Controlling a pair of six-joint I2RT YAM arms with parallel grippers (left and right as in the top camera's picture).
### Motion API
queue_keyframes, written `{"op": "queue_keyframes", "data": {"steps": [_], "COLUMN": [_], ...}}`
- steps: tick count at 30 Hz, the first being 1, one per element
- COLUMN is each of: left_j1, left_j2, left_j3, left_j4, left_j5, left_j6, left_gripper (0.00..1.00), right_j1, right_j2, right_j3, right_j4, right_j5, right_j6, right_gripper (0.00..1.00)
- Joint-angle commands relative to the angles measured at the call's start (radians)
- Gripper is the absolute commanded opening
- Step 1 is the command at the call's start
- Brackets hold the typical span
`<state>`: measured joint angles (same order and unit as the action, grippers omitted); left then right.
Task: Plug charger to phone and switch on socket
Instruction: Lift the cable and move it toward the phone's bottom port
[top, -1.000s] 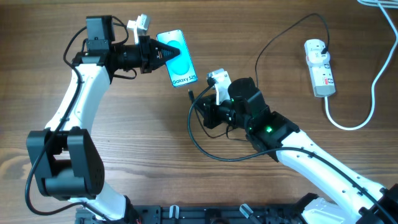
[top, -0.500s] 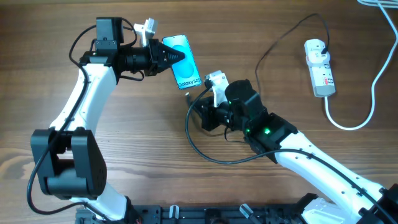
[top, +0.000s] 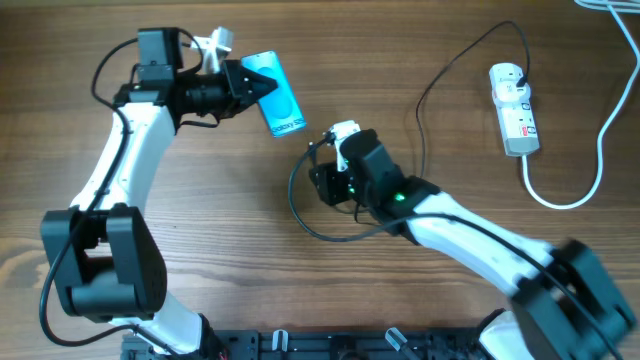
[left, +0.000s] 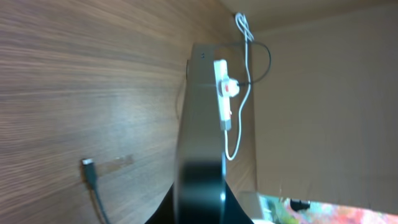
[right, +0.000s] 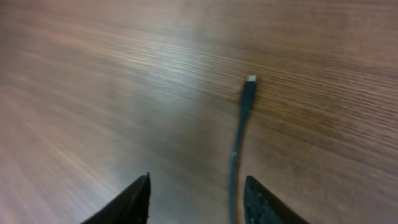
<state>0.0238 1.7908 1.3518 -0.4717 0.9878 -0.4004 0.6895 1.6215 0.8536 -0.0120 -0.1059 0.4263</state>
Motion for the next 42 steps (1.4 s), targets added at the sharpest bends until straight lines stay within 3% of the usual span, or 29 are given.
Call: {"op": "queue_keyframes", "data": {"steps": [1,7,11,22,25,32,38,42], "left_j1": [0.072,0.130,0.136,0.136,0.136,0.136,0.136,0.136], "left_j2": [0.000,0.000,0.000,0.000,0.000,0.000,0.000,0.000], "left_j3": [0.001,0.001,0.001,0.001,0.001,0.001,0.001,0.001], "left_j4": [-0.024,-0.074,-0.074,-0.074,-0.075,-0.080,-0.084,-0.092], "left_j5": [0.002,0.002,0.002,0.002,0.002,0.002,0.003,0.007], "left_j6": [0.031,0.057,0.057,0.057,0.057,0.056,0.056,0.056], "left_gripper": [0.04,0.04,0.04,0.04,0.04,0.04,0.04,0.04], "right_j1": [0.003,0.003,0.008,0.012,0.012,0.024,0.032,0.032], "right_j2": [0.129,0.284,0.370,0.456,0.468,0.502,0.523,0.521], "right_j3": [0.030,0.137,0.224,0.229,0.229,0.235,0.273,0.307], "right_j4": [0.078,0.082,0.078,0.073,0.066,0.045,-0.042,-0.093], "right_j5": [0.085,0.181,0.172,0.179,0.145,0.158,0.166,0.156], "right_j6": [0.030,0.009,-0.006,0.021,0.021,0.029,0.028,0.026], "right_gripper": [0.52,0.52,0.46,0.38,0.29,0.23,0.05,0.04]}}
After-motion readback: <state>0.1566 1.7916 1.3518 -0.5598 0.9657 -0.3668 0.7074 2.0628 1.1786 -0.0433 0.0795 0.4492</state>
